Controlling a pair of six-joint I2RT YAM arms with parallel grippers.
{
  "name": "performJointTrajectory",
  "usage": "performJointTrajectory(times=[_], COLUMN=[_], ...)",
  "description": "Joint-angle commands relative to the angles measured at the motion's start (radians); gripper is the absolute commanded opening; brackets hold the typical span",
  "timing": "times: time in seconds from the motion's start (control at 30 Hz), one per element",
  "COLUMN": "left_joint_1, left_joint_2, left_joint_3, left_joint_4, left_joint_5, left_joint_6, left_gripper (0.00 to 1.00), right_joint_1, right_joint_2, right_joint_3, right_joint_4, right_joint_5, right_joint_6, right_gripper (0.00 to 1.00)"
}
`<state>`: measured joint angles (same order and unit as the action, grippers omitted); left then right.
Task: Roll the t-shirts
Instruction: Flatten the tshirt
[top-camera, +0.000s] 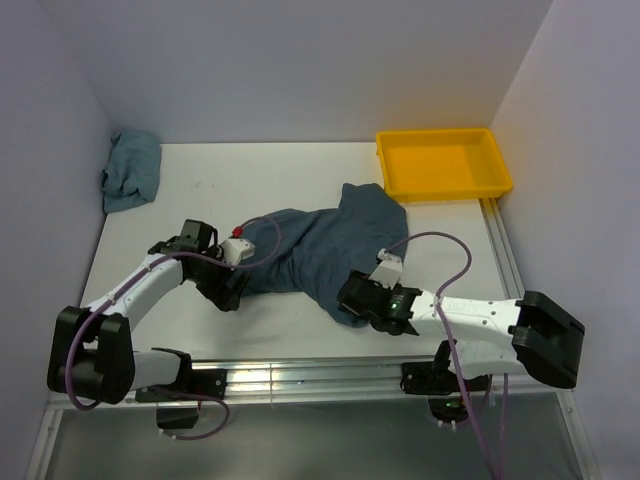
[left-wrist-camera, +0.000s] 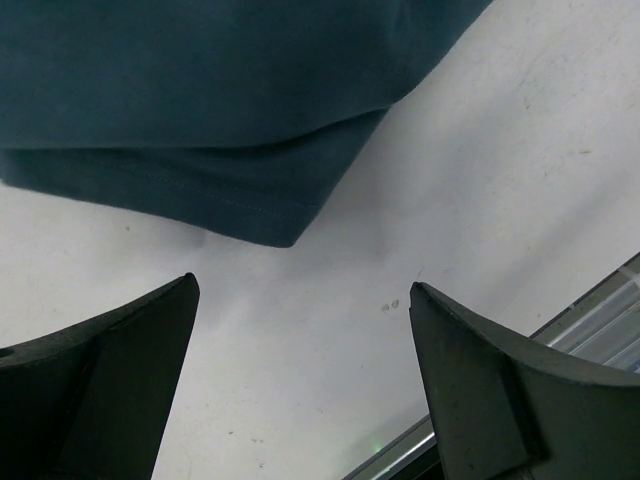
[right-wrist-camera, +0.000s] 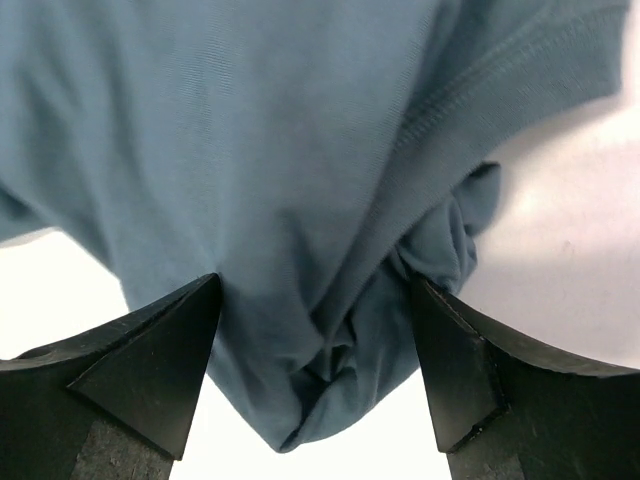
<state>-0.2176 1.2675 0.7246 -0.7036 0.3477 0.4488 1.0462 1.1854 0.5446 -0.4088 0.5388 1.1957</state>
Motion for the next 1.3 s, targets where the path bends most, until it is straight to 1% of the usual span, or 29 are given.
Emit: performJointTrajectory(times=[0.0,0.17,0.27,0.37,0.4,0.47,0.53,0.57,0.63,0.67,0.7,0.73,0.77,0.8,0.83,0.87,0.93,1.03,1.07,1.1,1.17,1.2,1.27], left_joint_1=[-0.032,-0.095,-0.132,-0.158,-0.164,-0.177,-0.186,-0.187,-0.192,-0.192,-0.192,-0.192,-0.192,-0.192,-0.192,-0.192,-0.19,-0.18,-0.172,-0.151,-0.12,-0.083,-0.043], left_joint_2=[0.013,0.039,0.058,0.079,0.088,0.098,0.105,0.102,0.089,0.069,0.055,0.041,0.009,-0.009,-0.028,-0.066,-0.106,-0.171,-0.196,-0.209,-0.232,-0.24,-0.253], left_joint_3=[-0.002,-0.027,-0.042,-0.054,-0.057,-0.067,-0.071,-0.071,-0.068,-0.065,-0.056,-0.05,-0.041,-0.019,-0.005,0.01,0.056,0.127,0.146,0.186,0.229,0.271,0.3], left_joint_4=[0.07,0.159,0.21,0.243,0.253,0.28,0.296,0.305,0.306,0.305,0.3,0.294,0.276,0.264,0.25,0.23,0.184,0.116,0.099,0.055,0.017,-0.015,-0.033], left_joint_5=[-0.029,-0.099,-0.157,-0.196,-0.21,-0.228,-0.251,-0.256,-0.257,-0.263,-0.269,-0.276,-0.282,-0.28,-0.28,-0.286,-0.305,-0.338,-0.343,-0.34,-0.332,-0.326,-0.326], left_joint_6=[0.004,-0.056,-0.079,-0.093,-0.097,-0.108,-0.124,-0.13,-0.14,-0.144,-0.147,-0.147,-0.15,-0.153,-0.153,-0.154,-0.15,-0.131,-0.125,-0.111,-0.096,-0.078,-0.058], left_gripper=[0.92,0.91,0.89,0.85,0.81,0.77,0.66,0.51,0.31,0.1,0.01,0.0,0.0,0.0,0.0,0.0,0.0,0.0,0.0,0.0,0.0,0.0,0.0], right_joint_1=[0.029,0.044,0.046,0.051,0.049,0.051,0.051,0.049,0.051,0.051,0.049,0.051,0.049,0.049,0.049,0.049,0.048,0.049,0.046,0.044,0.038,0.037,0.026], right_joint_2=[0.052,0.088,0.089,0.092,0.097,0.103,0.121,0.134,0.143,0.148,0.148,0.146,0.138,0.131,0.123,0.102,0.073,-0.016,-0.07,-0.099,-0.188,-0.214,-0.28], right_joint_3=[0.048,0.035,0.035,0.037,0.04,0.043,0.052,0.058,0.075,0.083,0.092,0.116,0.132,0.15,0.188,0.21,0.267,0.326,0.34,0.357,0.405,0.434,0.457], right_joint_4=[-0.065,-0.065,-0.064,-0.07,-0.07,-0.061,-0.058,-0.059,-0.07,-0.074,-0.088,-0.094,-0.105,-0.129,-0.149,-0.174,-0.229,-0.31,-0.327,-0.367,-0.4,-0.419,-0.426], right_joint_5=[0.095,0.107,0.116,0.131,0.136,0.141,0.147,0.15,0.164,0.17,0.179,0.188,0.21,0.22,0.231,0.257,0.276,0.317,0.326,0.348,0.365,0.377,0.38], right_joint_6=[0.123,0.173,0.183,0.188,0.188,0.186,0.185,0.189,0.191,0.189,0.183,0.179,0.162,0.15,0.14,0.133,0.11,0.076,0.056,0.047,0.013,-0.001,-0.054], right_gripper=[0.83,0.84,0.84,0.83,0.83,0.82,0.82,0.82,0.8,0.78,0.76,0.67,0.61,0.51,0.26,0.17,0.06,0.01,0.01,0.0,0.0,0.0,0.0])
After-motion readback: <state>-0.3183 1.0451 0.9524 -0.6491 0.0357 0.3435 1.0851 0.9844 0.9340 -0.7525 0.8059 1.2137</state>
